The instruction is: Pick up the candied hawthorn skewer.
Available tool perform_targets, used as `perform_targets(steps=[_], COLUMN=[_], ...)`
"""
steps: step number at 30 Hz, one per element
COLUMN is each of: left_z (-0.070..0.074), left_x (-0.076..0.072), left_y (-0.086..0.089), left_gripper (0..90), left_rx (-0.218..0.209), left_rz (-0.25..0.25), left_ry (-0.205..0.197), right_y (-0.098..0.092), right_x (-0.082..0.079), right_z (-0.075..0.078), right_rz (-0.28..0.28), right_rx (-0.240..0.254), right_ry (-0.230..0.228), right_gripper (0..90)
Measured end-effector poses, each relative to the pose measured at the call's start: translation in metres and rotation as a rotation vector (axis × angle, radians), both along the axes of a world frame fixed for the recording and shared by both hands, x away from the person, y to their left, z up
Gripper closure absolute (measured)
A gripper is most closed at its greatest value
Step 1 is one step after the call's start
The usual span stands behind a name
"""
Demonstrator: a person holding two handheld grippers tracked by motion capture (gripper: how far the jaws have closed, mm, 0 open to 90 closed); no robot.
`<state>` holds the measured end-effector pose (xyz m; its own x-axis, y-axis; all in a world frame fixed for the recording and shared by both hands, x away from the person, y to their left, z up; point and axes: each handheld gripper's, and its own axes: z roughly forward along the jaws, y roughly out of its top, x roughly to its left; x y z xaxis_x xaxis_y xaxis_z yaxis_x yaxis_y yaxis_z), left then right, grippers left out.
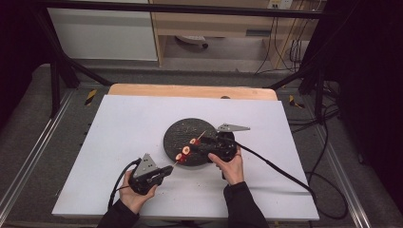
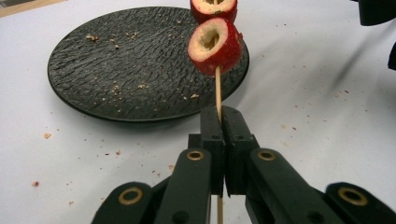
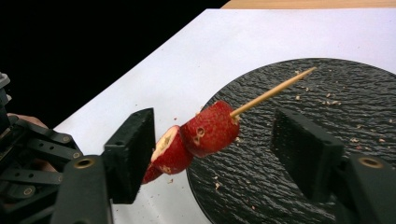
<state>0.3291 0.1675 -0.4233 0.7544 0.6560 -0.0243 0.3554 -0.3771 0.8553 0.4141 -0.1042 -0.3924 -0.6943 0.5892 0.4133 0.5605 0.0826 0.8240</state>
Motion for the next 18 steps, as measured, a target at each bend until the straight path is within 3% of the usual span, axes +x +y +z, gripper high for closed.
perform_targets(steps=[11,18], left_z=[0.0002,-0.0001], left_x=[-0.0028,-0.0034], left_y=[-0.003,-0.003], left_gripper=[87.8,87.8], left_rx=[-0.005,-0.007], left_rz=[-0.011,-0.013], left_ry=[-0.007,-0.012], right_y=[0.0014,0.0008], right_x=[0.0001,0.0006], right_z=[-0.0018,-0.001], right_rz=[0.018,0.02], right_rx=[0.028,0.037], right_ry=[0.031,0.054], right_gripper=[53.3,57.7])
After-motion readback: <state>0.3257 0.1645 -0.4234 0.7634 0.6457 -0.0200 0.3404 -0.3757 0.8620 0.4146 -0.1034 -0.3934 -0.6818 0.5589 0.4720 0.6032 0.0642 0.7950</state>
